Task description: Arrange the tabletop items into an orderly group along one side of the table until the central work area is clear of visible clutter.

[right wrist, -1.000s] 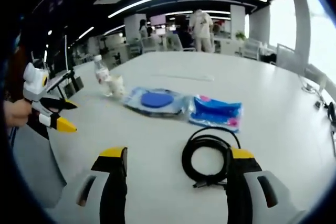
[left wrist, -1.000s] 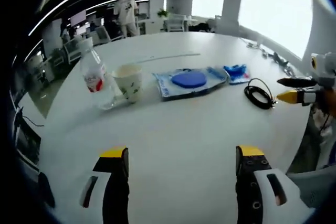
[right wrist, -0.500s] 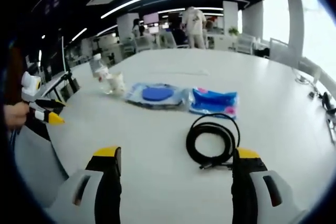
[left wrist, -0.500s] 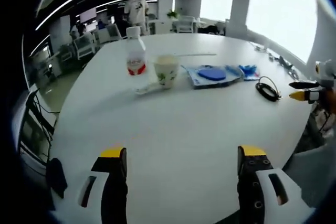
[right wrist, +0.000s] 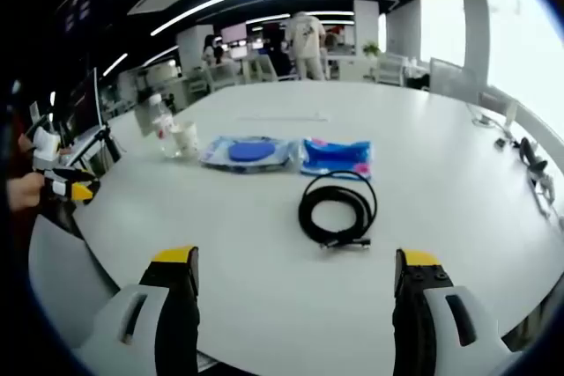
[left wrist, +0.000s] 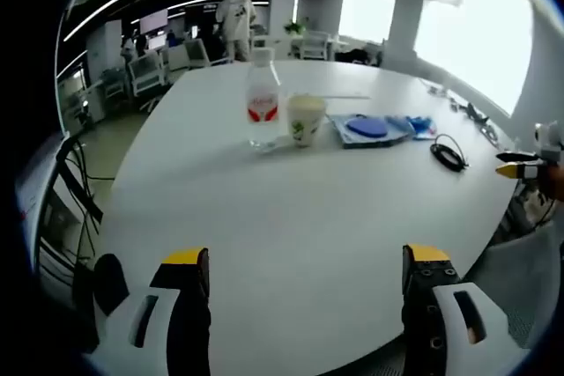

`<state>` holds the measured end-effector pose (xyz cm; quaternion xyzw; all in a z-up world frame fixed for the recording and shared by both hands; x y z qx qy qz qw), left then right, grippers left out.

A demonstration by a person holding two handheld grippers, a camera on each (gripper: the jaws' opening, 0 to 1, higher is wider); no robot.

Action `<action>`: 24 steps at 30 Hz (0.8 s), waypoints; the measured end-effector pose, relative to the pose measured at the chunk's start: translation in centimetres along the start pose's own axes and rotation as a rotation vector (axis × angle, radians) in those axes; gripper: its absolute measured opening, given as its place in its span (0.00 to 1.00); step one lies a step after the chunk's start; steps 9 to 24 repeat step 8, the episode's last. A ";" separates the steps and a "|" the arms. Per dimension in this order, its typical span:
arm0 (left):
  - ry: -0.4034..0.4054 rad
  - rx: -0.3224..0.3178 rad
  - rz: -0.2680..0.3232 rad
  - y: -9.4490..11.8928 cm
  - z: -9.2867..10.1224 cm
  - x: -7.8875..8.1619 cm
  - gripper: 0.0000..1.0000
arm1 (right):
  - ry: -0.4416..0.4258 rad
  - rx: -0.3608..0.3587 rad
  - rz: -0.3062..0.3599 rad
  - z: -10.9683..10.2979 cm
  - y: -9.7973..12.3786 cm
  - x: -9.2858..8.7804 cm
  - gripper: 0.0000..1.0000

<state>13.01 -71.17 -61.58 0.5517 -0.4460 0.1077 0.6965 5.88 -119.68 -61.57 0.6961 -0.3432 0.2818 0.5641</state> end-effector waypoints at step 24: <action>0.015 -0.016 0.001 0.3 0.0 -0.6 0.90 | 0.009 -0.009 0.004 0.0 0.1 0.4 0.90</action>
Point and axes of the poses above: the point that each gripper's makers call its tool centre point, and the gripper's own axes: y roughly backward along the fingers, z roughly to its right, x roughly out of its top, the point moved 10 cm from there along y, roughly backward along the fingers, and after that the axes turned 9 degrees about -y, right-handed, at the moved point
